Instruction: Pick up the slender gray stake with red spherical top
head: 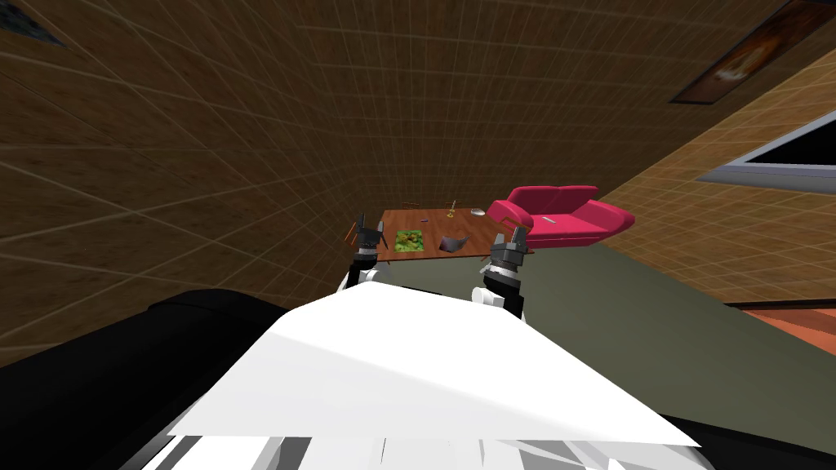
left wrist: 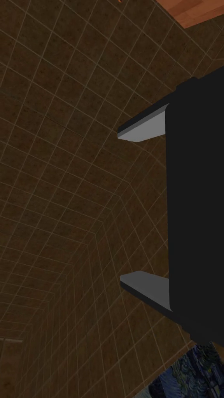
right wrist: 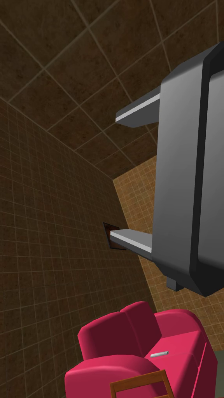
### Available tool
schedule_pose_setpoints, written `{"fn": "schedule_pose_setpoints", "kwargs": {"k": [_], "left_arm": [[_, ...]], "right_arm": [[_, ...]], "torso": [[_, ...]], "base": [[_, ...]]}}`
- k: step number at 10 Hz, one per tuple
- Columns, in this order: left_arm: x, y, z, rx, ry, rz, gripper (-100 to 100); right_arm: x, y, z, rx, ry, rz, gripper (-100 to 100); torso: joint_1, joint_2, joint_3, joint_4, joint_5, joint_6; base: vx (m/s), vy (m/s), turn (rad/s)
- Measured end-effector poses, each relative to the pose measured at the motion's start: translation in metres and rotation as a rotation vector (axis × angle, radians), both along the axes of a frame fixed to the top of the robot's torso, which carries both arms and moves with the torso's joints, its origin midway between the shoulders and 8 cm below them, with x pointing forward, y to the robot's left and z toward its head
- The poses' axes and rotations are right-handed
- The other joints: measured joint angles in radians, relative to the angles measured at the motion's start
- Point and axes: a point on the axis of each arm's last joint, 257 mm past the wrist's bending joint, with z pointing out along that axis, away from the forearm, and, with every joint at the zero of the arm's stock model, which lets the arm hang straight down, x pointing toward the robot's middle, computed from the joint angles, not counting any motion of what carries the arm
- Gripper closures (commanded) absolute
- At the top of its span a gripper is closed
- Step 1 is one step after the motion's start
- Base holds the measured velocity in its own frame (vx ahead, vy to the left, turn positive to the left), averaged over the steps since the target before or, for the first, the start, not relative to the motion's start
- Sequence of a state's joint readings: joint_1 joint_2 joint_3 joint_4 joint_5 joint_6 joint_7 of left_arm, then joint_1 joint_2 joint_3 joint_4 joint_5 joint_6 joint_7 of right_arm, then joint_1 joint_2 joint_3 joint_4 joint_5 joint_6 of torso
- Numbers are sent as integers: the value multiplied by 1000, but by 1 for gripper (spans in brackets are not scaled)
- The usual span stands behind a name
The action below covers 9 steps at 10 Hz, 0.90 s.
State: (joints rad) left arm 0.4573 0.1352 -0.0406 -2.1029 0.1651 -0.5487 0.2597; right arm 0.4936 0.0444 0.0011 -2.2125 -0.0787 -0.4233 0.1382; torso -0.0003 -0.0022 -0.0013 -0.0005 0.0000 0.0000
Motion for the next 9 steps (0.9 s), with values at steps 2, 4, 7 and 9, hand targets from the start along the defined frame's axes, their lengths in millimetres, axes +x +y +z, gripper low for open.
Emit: {"fn": "schedule_pose_setpoints", "kwargs": {"k": [2, 4, 7, 9], "left_arm": [[5, 8, -18, -47, 30, -24, -100], [9, 13, -36, -78, 52, -34, -100], [15, 28, -63, -152, 88, -54, -100], [17, 37, -82, -205, 106, -62, -100]], "right_arm": [[0, 0, 0, 0, 0, 0, 0], [0, 0, 0, 0, 0, 0, 0], [0, 0, 0, 0, 0, 0, 0], [0, 0, 0, 0, 0, 0, 0]], "torso": [[-1, 0, 0, 0, 0, 0], [-1, 1, 0, 0, 0, 0], [-1, 0, 0, 0, 0, 0], [-1, 0, 0, 0, 0, 0]], "base": [[26, -18, 3], [23, -25, 2], [30, -27, 1], [27, -25, 1]]}}
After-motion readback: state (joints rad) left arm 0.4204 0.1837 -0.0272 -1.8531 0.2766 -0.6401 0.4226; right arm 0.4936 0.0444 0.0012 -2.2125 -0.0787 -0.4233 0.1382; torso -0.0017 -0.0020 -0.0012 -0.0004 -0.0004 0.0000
